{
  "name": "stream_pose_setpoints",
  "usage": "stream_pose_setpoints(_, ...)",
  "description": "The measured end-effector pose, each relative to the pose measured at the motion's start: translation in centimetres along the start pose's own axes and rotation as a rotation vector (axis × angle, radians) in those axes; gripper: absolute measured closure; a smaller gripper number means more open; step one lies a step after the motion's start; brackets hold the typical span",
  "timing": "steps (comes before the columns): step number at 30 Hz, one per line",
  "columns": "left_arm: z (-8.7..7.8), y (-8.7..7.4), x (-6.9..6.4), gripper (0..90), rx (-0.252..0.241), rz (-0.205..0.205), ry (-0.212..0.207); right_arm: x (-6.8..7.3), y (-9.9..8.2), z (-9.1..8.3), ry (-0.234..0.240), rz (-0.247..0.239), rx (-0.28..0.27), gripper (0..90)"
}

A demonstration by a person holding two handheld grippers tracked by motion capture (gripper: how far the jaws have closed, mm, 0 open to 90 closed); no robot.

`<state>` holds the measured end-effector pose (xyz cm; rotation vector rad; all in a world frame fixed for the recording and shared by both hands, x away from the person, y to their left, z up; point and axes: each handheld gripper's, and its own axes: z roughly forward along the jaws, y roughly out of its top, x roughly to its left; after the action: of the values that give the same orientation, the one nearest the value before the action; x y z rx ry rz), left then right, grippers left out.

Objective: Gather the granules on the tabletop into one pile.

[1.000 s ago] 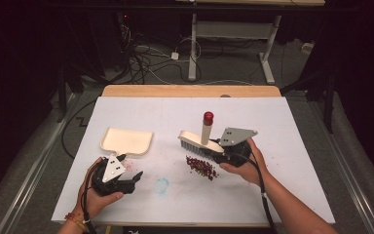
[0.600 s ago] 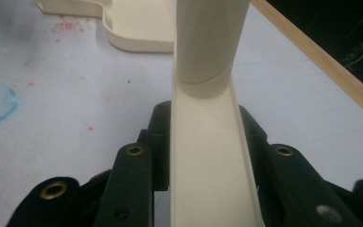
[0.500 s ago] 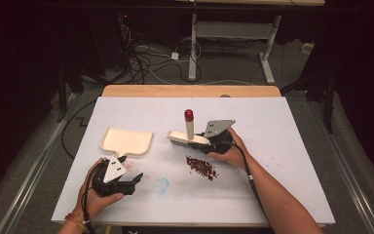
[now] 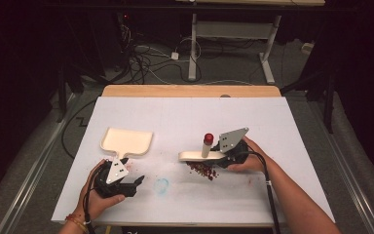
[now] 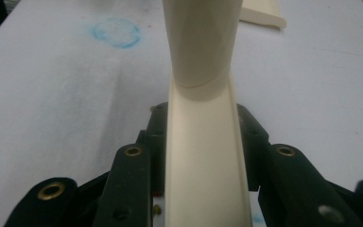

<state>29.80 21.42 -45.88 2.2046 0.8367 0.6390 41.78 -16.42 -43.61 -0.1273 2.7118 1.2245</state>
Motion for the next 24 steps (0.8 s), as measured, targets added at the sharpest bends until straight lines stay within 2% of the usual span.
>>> stream_pose_setpoints(3,0.0,0.0,0.0,19.9,0.000,0.000,-0.001,0.5,-0.2,-0.5,-0.010,-0.014,0.008,66.6)
stream_pose_setpoints(5,0.0,0.0,0.0,19.9,0.000,-0.003,-0.001,0.6,-0.3,-0.7,-0.022,-0.004,-0.003,66.8)
stream_pose_setpoints(13,0.0,0.1,0.1,19.9,-0.008,0.013,0.002,1.0,0.1,-1.8,-0.148,0.030,-0.037,67.5)
stream_pose_setpoints(16,-0.1,0.0,0.1,19.9,-0.005,0.000,-0.002,1.6,0.6,-2.5,-0.198,0.042,-0.035,67.6)
stream_pose_setpoints(19,-0.3,0.1,0.1,19.9,-0.014,0.013,0.004,2.2,1.0,-3.3,-0.258,0.099,-0.033,67.6)
stream_pose_setpoints(21,-0.4,0.1,0.1,19.9,-0.021,0.014,0.004,3.0,1.1,-4.2,-0.261,0.141,-0.036,67.6)
stream_pose_setpoints(24,-0.4,0.0,-0.1,19.9,-0.019,0.009,-0.001,4.4,1.0,-5.7,-0.282,0.166,-0.020,67.6)
